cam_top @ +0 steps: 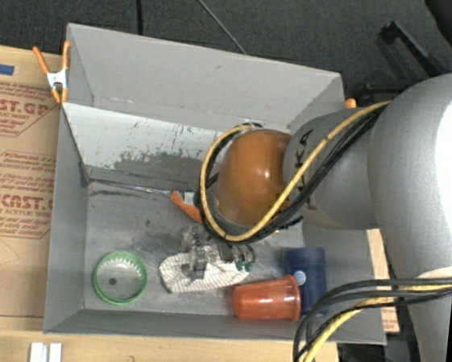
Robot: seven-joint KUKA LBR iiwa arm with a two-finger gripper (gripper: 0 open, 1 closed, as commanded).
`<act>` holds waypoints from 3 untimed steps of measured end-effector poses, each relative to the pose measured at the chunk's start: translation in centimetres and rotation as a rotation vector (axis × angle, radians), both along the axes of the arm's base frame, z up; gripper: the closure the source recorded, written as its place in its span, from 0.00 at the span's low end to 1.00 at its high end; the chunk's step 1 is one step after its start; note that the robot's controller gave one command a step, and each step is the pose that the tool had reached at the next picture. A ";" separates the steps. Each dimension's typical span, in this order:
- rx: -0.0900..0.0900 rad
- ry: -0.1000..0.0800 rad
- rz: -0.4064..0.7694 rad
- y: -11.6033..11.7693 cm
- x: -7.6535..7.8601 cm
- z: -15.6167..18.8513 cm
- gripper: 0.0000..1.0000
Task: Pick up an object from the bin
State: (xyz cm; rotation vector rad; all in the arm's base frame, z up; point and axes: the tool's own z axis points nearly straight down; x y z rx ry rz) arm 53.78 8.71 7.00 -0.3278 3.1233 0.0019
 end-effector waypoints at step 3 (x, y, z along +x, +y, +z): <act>0.000 -0.002 0.027 0.6 1.7 11.9 1.00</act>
Offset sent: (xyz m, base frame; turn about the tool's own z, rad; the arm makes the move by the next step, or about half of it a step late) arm 0.0165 0.0051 0.1193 -0.0263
